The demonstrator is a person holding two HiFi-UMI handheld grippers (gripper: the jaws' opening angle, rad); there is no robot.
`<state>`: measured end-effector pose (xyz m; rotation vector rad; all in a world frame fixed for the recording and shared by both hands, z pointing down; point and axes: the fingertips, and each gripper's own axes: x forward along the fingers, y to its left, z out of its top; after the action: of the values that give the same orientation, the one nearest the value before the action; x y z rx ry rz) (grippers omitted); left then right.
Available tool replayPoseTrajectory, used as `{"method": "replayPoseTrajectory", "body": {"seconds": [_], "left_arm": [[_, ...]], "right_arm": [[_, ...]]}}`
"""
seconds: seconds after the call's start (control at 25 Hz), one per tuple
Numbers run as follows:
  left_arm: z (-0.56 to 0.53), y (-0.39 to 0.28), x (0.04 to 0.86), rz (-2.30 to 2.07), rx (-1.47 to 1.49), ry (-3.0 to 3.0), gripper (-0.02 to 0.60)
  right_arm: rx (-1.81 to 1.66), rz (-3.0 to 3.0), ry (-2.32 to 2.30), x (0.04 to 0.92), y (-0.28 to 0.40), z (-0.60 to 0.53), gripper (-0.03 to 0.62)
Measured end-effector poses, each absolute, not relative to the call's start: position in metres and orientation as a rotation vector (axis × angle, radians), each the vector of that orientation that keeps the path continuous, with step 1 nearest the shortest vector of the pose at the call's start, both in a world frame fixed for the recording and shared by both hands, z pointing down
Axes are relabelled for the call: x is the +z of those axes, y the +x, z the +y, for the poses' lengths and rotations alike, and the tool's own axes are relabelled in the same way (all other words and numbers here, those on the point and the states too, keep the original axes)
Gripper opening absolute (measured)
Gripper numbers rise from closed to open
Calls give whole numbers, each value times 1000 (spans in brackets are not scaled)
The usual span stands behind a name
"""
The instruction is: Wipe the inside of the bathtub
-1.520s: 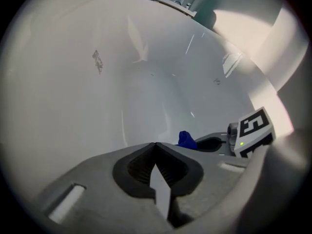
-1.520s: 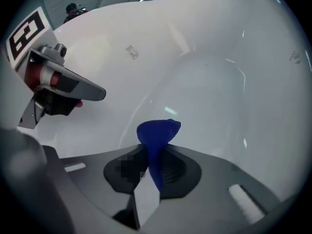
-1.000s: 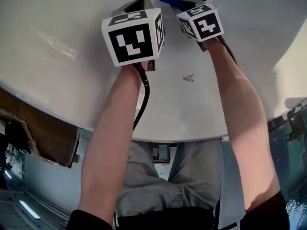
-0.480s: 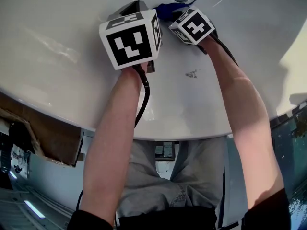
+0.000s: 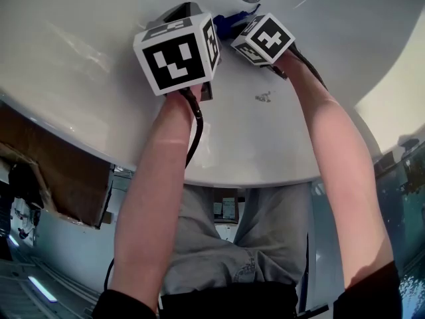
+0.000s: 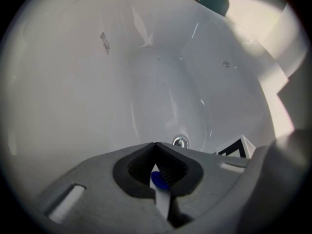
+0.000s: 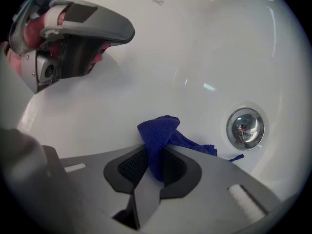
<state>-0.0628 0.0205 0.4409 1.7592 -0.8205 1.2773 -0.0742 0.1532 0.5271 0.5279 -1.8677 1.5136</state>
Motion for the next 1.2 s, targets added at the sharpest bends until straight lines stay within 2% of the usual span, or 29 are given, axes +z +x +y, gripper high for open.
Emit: {"method": "replayPoseTrajectory", "body": {"seconds": [0.72, 1.2], "left_arm": [[39, -76, 405, -885, 1214, 1725, 2], [44, -69, 369, -788, 1307, 1923, 2]], "right_arm": [[1613, -2052, 333, 428, -106, 183, 66], [1562, -2161, 74, 345, -124, 221, 66]]}}
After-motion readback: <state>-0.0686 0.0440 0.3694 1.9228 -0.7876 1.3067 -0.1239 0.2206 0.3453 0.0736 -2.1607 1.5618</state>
